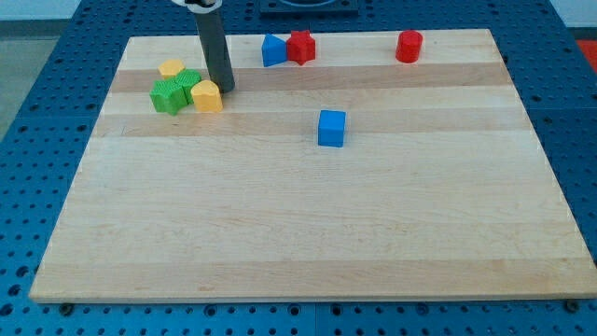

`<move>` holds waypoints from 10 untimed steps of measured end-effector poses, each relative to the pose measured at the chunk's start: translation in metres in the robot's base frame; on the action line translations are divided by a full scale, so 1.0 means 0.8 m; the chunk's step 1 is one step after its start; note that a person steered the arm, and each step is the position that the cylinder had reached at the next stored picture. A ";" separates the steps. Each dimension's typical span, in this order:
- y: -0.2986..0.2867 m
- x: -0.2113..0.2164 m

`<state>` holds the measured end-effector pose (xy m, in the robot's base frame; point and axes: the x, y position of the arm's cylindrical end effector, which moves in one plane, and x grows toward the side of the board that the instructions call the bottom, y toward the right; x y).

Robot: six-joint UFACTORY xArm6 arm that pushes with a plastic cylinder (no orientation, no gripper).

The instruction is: Slide the blue cube diagonal to the red circle

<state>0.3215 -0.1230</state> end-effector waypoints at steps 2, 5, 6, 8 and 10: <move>0.054 0.105; 0.208 0.140; 0.239 0.102; 0.221 0.137; 0.202 0.088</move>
<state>0.3917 0.0387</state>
